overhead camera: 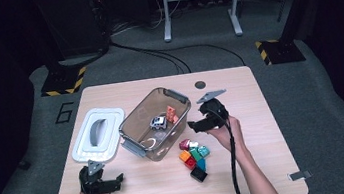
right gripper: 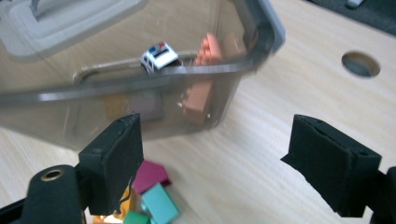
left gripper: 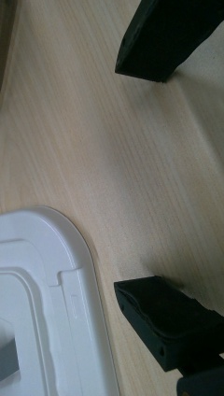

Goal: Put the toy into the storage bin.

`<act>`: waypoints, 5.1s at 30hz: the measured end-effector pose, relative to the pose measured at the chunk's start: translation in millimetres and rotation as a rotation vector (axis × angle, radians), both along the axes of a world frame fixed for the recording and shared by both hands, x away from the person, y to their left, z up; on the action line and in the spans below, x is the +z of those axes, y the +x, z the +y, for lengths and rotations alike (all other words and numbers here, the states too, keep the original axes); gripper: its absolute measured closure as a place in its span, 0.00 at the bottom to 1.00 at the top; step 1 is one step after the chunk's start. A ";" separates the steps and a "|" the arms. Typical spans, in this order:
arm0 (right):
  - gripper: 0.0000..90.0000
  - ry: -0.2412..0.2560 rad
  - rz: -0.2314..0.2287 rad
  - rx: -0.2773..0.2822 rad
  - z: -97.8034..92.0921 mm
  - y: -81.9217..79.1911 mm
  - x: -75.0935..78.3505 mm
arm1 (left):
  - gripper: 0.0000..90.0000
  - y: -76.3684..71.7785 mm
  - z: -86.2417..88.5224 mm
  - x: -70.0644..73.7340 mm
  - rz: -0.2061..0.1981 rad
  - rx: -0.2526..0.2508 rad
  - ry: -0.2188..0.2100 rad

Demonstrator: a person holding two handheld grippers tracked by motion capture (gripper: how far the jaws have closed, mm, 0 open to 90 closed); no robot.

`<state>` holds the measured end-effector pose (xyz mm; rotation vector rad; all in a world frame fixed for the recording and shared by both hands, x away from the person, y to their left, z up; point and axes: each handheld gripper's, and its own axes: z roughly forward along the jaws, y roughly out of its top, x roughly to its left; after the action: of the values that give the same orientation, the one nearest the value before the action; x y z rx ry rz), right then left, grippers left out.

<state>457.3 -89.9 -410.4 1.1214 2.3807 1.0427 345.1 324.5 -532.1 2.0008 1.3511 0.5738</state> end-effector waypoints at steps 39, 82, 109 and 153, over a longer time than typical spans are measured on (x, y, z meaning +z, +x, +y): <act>0.52 -0.023 0.101 -0.019 -19.8 -47.6 -89.1 | 0.00 0.0 0.0 0.0 0.000 0.000 0.000; 0.66 -0.016 0.104 -0.034 -26.5 -38.0 -84.3 | 0.00 0.3 0.6 0.2 -0.001 -0.006 0.007; 0.66 0.057 0.034 -0.068 -34.2 -13.5 -35.6 | 0.00 0.2 0.6 0.3 0.000 -0.005 0.008; 0.66 0.059 -0.077 -0.123 -34.5 32.2 40.4 | 0.00 0.3 0.8 0.3 0.000 -0.007 0.008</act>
<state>489.4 -124.4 -369.9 1.2092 2.2044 1.1002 345.3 325.3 -531.8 2.0113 1.3439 0.5771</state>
